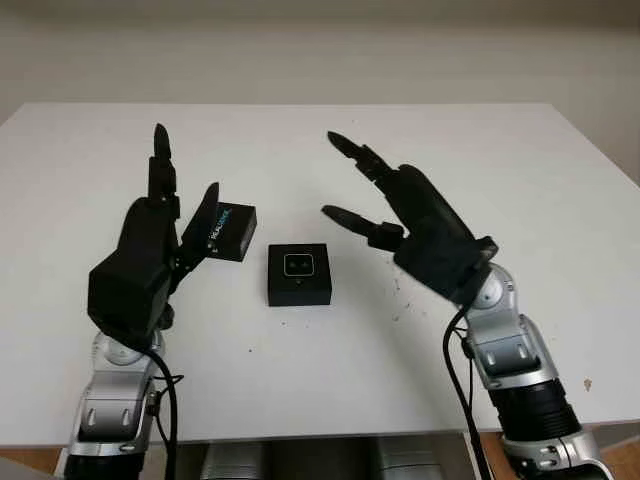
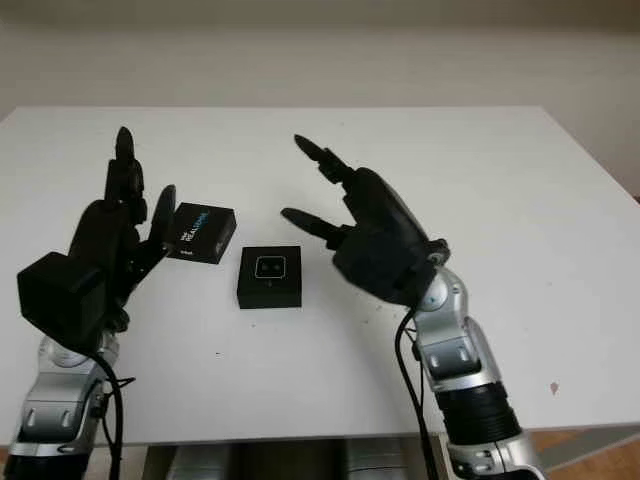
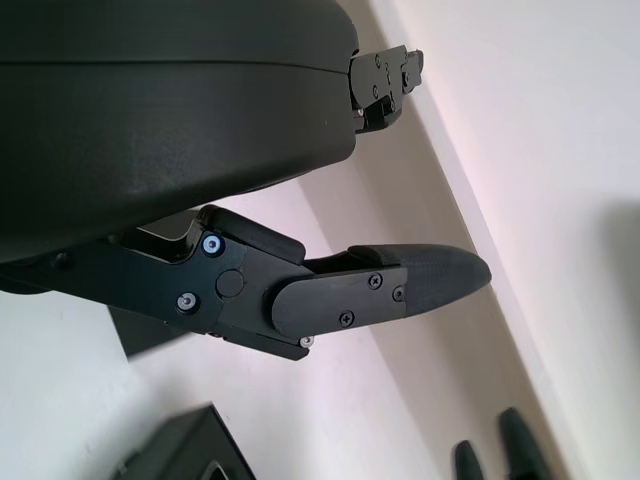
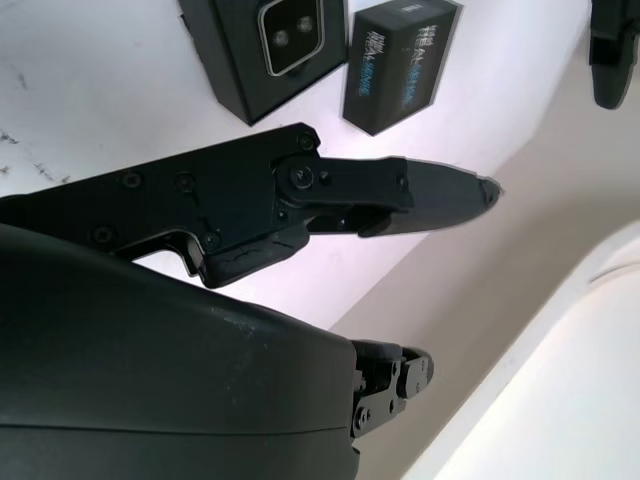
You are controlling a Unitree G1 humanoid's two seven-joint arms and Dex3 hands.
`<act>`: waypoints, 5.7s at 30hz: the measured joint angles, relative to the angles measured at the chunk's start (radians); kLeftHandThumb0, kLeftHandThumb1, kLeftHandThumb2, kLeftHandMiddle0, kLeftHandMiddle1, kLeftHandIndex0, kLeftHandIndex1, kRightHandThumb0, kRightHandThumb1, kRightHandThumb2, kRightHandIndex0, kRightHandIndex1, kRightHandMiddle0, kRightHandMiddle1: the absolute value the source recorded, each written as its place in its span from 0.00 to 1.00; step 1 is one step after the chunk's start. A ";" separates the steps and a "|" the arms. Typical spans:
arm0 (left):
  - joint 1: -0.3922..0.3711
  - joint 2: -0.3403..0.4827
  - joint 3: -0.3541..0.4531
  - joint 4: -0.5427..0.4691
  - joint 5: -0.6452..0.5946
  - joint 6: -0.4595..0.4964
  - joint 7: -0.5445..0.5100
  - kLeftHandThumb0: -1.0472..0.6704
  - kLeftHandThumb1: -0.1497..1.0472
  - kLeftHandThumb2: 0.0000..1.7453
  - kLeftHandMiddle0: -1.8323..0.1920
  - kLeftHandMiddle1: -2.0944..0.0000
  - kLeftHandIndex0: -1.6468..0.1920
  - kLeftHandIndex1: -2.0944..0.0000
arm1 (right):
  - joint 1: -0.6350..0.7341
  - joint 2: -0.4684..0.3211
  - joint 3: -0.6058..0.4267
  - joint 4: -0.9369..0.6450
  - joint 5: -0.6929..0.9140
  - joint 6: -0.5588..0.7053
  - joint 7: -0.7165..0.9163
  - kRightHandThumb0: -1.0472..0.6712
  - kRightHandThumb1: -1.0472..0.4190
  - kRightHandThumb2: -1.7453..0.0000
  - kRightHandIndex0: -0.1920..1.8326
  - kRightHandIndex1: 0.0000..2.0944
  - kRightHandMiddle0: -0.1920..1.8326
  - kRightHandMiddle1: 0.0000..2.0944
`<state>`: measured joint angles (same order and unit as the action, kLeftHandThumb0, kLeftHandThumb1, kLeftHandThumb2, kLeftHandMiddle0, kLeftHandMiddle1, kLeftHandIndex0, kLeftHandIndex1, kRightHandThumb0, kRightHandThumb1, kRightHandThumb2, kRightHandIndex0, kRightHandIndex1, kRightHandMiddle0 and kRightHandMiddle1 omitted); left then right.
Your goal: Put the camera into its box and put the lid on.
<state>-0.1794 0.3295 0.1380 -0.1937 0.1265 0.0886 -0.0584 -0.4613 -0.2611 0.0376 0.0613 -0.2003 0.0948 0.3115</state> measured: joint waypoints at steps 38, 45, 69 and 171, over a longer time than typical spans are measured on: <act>-0.707 0.431 -0.458 0.836 0.573 -0.323 -0.335 0.21 0.82 0.03 0.85 0.96 0.85 0.98 | -0.042 -0.058 -0.132 0.079 0.299 0.192 0.035 0.22 0.00 0.61 0.07 0.02 0.07 0.03; -0.759 0.406 -0.516 0.924 0.610 -0.348 -0.365 0.13 0.84 0.03 0.91 0.98 0.91 1.00 | -0.041 -0.058 -0.132 0.077 0.299 0.192 0.033 0.21 0.00 0.61 0.06 0.02 0.06 0.02; -0.808 0.339 -0.649 1.017 0.703 -0.386 -0.390 0.07 0.85 0.03 0.90 0.97 0.93 0.97 | -0.024 -0.058 -0.134 0.035 0.303 0.218 0.002 0.20 0.00 0.60 0.05 0.03 0.05 0.03; -0.790 0.135 -0.571 0.424 0.579 0.535 -0.876 0.46 1.00 0.23 0.57 0.00 0.80 0.00 | 0.028 -0.012 -0.062 0.000 0.250 0.180 -0.037 0.22 0.00 0.63 0.09 0.03 0.08 0.03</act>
<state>-0.9694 0.4642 -0.4330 0.2306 0.7052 0.6237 -0.9345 -0.4329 -0.2735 -0.0246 0.0612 0.0501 0.2744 0.2747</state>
